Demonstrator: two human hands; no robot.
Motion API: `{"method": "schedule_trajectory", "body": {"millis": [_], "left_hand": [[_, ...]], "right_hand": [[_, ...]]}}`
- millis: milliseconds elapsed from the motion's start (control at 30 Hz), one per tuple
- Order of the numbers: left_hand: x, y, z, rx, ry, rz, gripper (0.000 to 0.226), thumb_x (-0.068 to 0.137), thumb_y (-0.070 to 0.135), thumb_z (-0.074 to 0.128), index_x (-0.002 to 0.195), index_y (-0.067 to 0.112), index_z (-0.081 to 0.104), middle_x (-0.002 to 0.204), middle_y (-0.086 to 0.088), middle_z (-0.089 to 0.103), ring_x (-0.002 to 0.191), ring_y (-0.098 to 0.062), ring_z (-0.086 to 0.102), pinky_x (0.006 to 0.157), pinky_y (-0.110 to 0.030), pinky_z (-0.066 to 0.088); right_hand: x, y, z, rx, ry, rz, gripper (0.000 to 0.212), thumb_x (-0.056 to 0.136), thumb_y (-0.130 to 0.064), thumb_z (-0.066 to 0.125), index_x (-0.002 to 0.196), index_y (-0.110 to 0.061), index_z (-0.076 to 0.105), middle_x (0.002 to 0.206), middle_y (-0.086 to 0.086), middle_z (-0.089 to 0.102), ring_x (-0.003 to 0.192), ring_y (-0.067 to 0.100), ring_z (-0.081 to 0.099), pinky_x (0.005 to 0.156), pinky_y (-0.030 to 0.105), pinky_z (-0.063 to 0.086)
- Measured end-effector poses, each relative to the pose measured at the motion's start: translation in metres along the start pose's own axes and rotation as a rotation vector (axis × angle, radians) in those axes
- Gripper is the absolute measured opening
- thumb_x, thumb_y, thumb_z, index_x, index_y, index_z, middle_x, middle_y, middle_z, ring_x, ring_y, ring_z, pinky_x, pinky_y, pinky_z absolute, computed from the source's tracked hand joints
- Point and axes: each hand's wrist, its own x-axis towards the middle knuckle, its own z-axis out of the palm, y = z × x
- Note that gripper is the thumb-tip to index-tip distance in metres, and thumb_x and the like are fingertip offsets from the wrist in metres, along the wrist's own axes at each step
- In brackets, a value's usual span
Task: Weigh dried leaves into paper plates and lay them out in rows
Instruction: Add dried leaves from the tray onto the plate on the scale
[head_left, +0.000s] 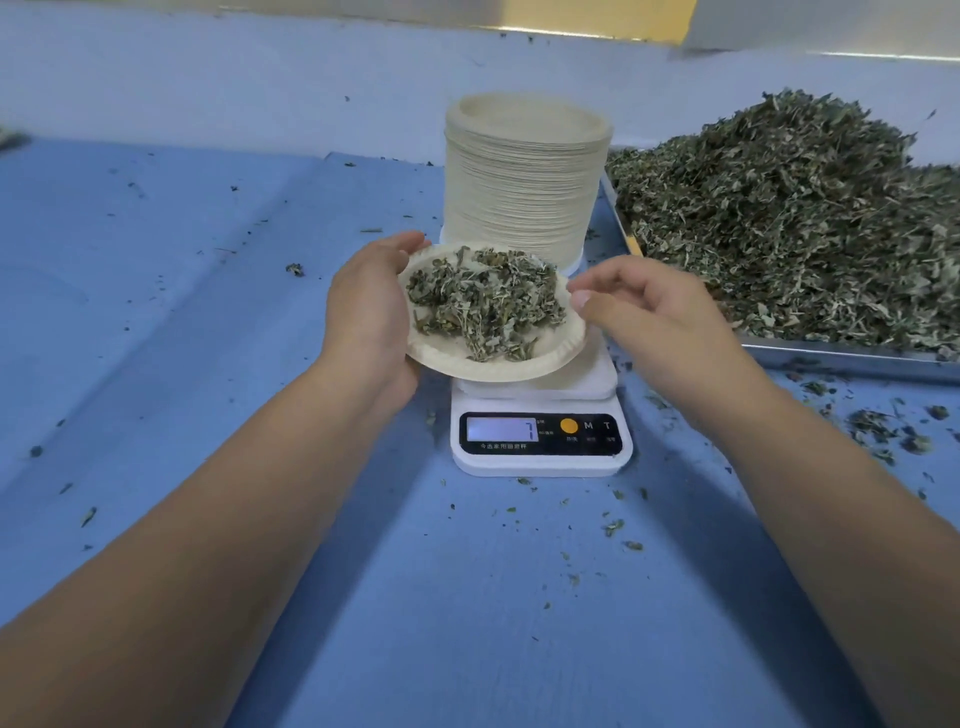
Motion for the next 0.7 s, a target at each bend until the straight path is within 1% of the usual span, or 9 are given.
{"method": "schedule_trajectory", "body": {"millis": [67, 100, 200, 267, 333, 433, 500, 600, 700], "left_hand": [[0.002, 0.012, -0.011, 0.001, 0.025, 0.002, 0.034, 0.097, 0.010, 0.044, 0.113, 0.013, 0.073, 0.108, -0.008, 0.075, 0.094, -0.028, 0.075, 0.081, -0.051, 0.063], [0.003, 0.018, -0.019, -0.003, 0.051, 0.002, 0.035, 0.097, 0.008, 0.043, 0.113, 0.012, 0.073, 0.109, -0.009, 0.075, 0.094, -0.028, 0.075, 0.079, -0.050, 0.063], [0.003, 0.039, -0.055, -0.020, 0.133, 0.020, 0.037, 0.099, 0.002, 0.037, 0.110, 0.012, 0.071, 0.107, -0.006, 0.075, 0.085, -0.021, 0.076, 0.065, -0.035, 0.062], [0.001, 0.052, -0.078, -0.045, 0.163, 0.018, 0.037, 0.100, 0.000, 0.036, 0.107, 0.012, 0.070, 0.112, -0.006, 0.074, 0.086, -0.020, 0.076, 0.065, -0.034, 0.061], [-0.001, 0.068, -0.110, -0.059, 0.216, 0.048, 0.038, 0.099, -0.002, 0.035, 0.105, 0.011, 0.070, 0.115, -0.009, 0.073, 0.091, -0.023, 0.075, 0.073, -0.038, 0.063], [-0.004, 0.093, -0.160, -0.065, 0.284, 0.084, 0.036, 0.099, -0.002, 0.035, 0.105, 0.009, 0.069, 0.116, -0.013, 0.073, 0.094, -0.027, 0.074, 0.086, -0.044, 0.062], [-0.004, 0.107, -0.197, -0.040, 0.326, 0.108, 0.036, 0.100, -0.001, 0.034, 0.105, 0.010, 0.069, 0.115, -0.012, 0.073, 0.097, -0.028, 0.073, 0.090, -0.047, 0.060], [-0.004, 0.127, -0.259, 0.027, 0.426, 0.150, 0.036, 0.100, 0.001, 0.035, 0.106, 0.011, 0.069, 0.116, -0.010, 0.073, 0.103, -0.028, 0.073, 0.096, -0.048, 0.058], [-0.007, 0.144, -0.321, 0.091, 0.558, 0.182, 0.031, 0.095, 0.005, 0.042, 0.104, 0.012, 0.071, 0.110, -0.009, 0.076, 0.105, -0.029, 0.073, 0.097, -0.050, 0.058]], "right_hand": [[-0.003, -0.007, 0.011, 0.019, -0.096, -0.036, 0.018, 0.084, -0.040, 0.075, 0.095, -0.025, 0.070, 0.098, -0.016, 0.073, 0.099, -0.007, 0.064, 0.088, 0.025, 0.045], [-0.004, -0.012, 0.019, -0.020, -0.132, -0.051, 0.024, 0.081, -0.045, 0.078, 0.093, -0.026, 0.068, 0.099, -0.016, 0.072, 0.101, -0.004, 0.064, 0.089, 0.027, 0.046], [-0.003, -0.029, 0.052, -0.145, -0.232, -0.079, 0.045, 0.067, -0.063, 0.078, 0.096, -0.031, 0.063, 0.101, -0.013, 0.069, 0.100, 0.016, 0.064, 0.091, 0.037, 0.049], [0.001, -0.040, 0.073, -0.160, -0.258, -0.115, 0.046, 0.064, -0.063, 0.080, 0.098, -0.037, 0.064, 0.107, -0.018, 0.067, 0.103, 0.011, 0.062, 0.094, 0.032, 0.048], [0.007, -0.054, 0.103, -0.143, -0.285, -0.165, 0.039, 0.064, -0.058, 0.084, 0.094, -0.040, 0.067, 0.113, -0.023, 0.067, 0.108, 0.006, 0.061, 0.097, 0.021, 0.045], [0.018, -0.076, 0.154, -0.106, -0.363, -0.228, 0.033, 0.066, -0.053, 0.088, 0.091, -0.039, 0.072, 0.113, -0.031, 0.066, 0.113, -0.012, 0.055, 0.091, 0.002, 0.036], [0.026, -0.091, 0.189, -0.099, -0.415, -0.265, 0.031, 0.066, -0.052, 0.088, 0.090, -0.038, 0.074, 0.107, -0.036, 0.065, 0.109, -0.017, 0.054, 0.085, -0.002, 0.032], [0.033, -0.115, 0.250, -0.090, -0.481, -0.293, 0.031, 0.065, -0.052, 0.089, 0.087, -0.037, 0.074, 0.105, -0.030, 0.068, 0.107, -0.011, 0.057, 0.087, 0.002, 0.035], [0.032, -0.135, 0.314, -0.097, -0.557, -0.312, 0.031, 0.064, -0.051, 0.090, 0.086, -0.035, 0.075, 0.102, -0.022, 0.070, 0.103, -0.003, 0.061, 0.092, 0.017, 0.044]]}}
